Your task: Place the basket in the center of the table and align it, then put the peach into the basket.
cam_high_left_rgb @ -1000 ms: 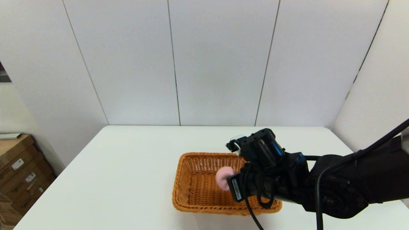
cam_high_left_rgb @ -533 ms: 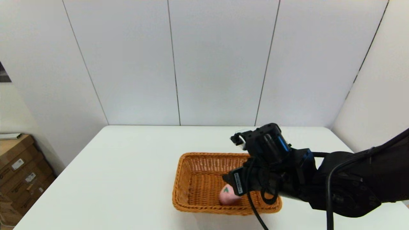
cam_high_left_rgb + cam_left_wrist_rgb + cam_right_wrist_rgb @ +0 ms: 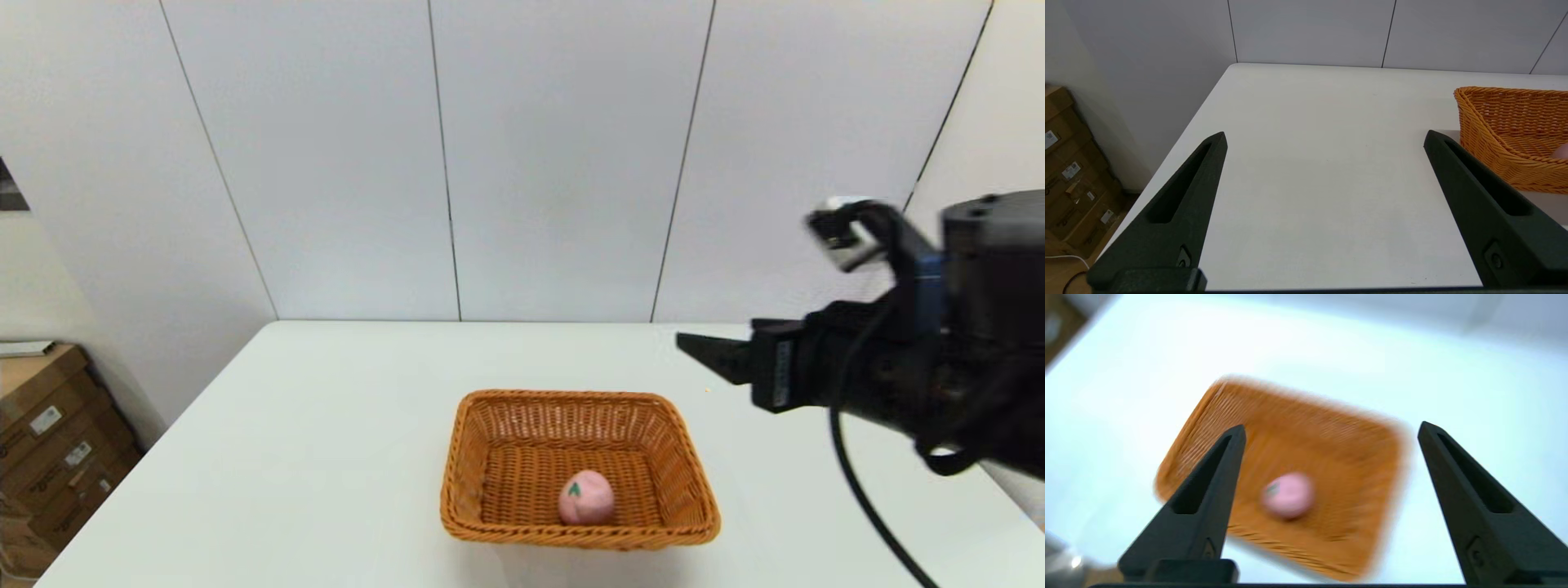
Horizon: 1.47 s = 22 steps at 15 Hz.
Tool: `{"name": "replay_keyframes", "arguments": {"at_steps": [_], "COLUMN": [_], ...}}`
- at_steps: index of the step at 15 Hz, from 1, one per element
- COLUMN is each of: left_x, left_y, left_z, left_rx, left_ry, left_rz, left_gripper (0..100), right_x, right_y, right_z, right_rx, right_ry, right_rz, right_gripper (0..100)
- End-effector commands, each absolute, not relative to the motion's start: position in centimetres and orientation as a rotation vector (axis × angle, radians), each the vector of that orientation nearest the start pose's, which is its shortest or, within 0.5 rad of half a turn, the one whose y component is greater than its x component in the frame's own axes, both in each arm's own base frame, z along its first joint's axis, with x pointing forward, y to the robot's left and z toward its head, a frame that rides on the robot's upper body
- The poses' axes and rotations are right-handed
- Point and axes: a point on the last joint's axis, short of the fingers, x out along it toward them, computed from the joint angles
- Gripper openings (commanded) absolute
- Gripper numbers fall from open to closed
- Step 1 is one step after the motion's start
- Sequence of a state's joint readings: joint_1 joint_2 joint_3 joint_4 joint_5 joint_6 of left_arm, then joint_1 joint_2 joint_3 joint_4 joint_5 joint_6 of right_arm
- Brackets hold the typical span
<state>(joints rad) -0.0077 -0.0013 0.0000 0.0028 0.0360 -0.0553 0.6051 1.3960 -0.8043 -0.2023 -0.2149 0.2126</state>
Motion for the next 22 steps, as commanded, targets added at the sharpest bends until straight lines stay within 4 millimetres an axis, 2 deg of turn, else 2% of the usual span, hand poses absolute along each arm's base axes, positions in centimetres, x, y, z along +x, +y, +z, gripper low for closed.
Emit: {"name": "replay_keyframes", "arguments": {"at_steps": [1,4,6,8,13,16,21,22], "left_x": [-2.3,-2.3,-2.3,-2.3,-2.3,-2.3,-2.3,-2.3], "left_y": [0.1,0.1,0.1,0.1,0.1,0.1,0.1,0.1], "left_z": [7.5,7.5,7.5,7.5,7.5,7.5,7.5,7.5], "left_rx": [-0.057,-0.057,-0.057,-0.057,-0.057,-0.055,-0.058,-0.058], "left_ry": [0.001,0.001,0.001,0.001,0.001,0.001,0.001,0.001], "left_rz": [0.029,0.028,0.029,0.028,0.028,0.028,0.029,0.028], "left_gripper": [100,100,100,100,100,100,100,100], "right_x": [8.7,3.6,0.7,-1.1,-0.8,-1.1,-2.4,-2.7], "right_y": [2.6,0.0,-0.5,-0.6,-0.7,-0.7,-0.5,-0.3], "right_z": [21.8,18.9,16.9,15.5,14.0,14.7,11.2,10.1], "right_rx": [-0.069,-0.057,-0.055,-0.042,-0.023,-0.046,-0.076,-0.074], "right_ry": [0.151,0.117,0.106,0.092,0.069,0.064,0.062,0.037], "right_rz": [0.103,-0.081,-0.128,-0.160,-0.211,-0.267,-0.205,-0.137], "right_gripper": [100,100,100,100,100,100,100,100]}}
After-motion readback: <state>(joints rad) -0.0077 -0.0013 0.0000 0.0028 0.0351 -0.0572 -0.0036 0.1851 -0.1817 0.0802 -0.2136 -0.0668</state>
